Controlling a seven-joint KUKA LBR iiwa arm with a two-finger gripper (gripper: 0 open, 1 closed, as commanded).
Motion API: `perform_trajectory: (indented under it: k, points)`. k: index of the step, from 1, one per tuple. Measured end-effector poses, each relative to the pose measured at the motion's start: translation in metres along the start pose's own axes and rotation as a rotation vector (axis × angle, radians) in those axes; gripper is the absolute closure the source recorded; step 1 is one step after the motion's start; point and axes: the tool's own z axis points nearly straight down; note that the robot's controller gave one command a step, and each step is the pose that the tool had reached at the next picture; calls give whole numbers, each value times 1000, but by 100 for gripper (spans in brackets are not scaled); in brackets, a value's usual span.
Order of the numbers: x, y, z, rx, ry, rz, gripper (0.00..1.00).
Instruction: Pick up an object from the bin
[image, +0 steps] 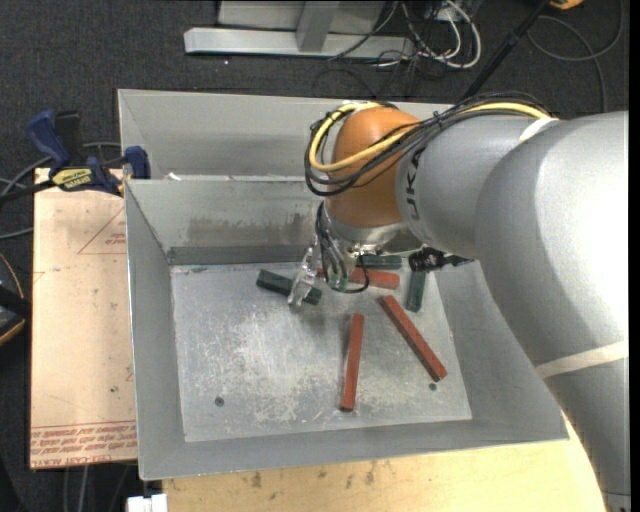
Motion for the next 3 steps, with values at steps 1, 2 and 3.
perform_trajectory:
  k: [1, 2, 3]
  points:
    - [2, -1, -7, 7, 12, -1, 100]
    - [2, -1, -19, 10, 18, -1, 100]
    - [2, -1, -33, 9, 16, -1, 100]
